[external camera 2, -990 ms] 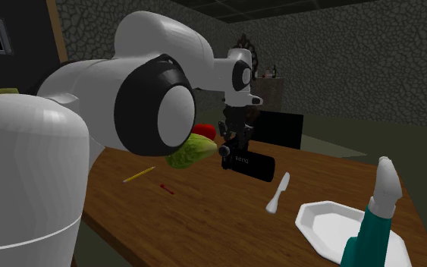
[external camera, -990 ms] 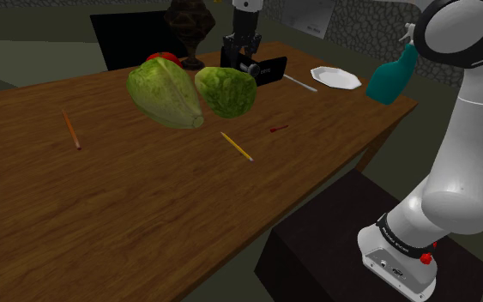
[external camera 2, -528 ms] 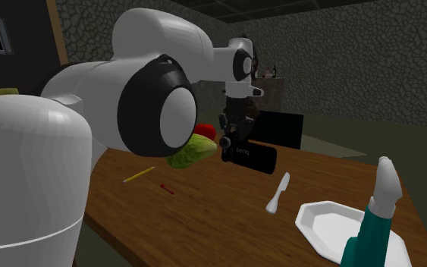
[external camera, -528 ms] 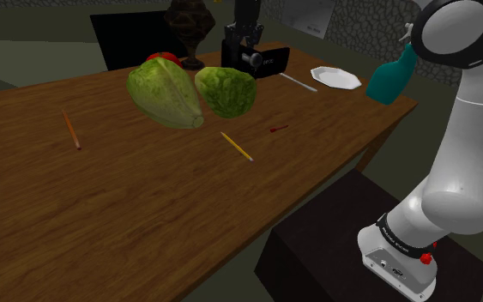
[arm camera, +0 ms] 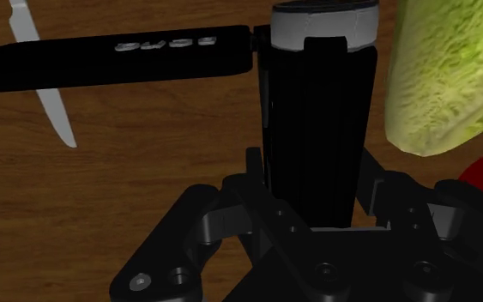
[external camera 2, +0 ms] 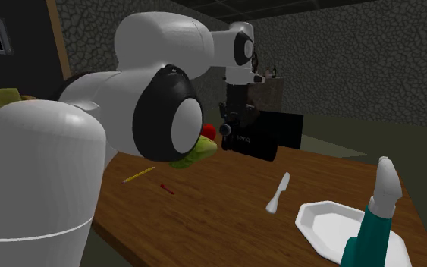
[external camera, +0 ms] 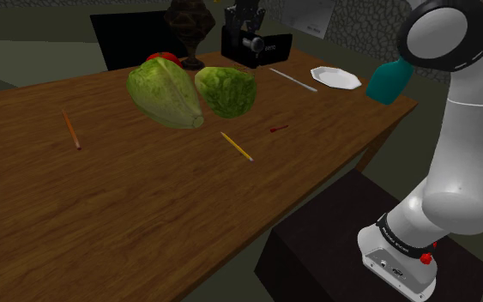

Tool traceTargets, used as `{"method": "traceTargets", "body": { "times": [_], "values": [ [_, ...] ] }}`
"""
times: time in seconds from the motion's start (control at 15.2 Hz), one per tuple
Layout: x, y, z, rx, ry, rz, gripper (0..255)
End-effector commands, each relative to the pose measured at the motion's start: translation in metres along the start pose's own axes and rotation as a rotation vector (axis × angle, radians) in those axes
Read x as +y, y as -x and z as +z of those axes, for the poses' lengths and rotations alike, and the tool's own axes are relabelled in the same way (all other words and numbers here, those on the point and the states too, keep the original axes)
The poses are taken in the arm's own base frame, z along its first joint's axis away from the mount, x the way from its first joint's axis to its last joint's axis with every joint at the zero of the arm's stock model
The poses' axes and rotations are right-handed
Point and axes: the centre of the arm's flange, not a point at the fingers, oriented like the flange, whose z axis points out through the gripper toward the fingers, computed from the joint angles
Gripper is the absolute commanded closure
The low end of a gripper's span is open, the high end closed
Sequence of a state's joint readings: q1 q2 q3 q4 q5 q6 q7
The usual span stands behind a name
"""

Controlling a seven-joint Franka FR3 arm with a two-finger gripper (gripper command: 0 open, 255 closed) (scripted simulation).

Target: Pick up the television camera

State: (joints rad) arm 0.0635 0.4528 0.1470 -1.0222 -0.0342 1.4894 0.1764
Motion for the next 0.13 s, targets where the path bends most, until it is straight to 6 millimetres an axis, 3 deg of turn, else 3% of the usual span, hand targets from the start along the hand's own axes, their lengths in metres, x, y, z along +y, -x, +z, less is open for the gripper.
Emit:
{"method": "traceTargets", "body": {
  "times": [0.0,0.07],
  "values": [
    [-0.0008,0.0009,-0.0061,0.001,0.000,0.000,255],
    [-0.0008,0.0009,-0.0061,0.001,0.000,0.000,255]
  ]
}}
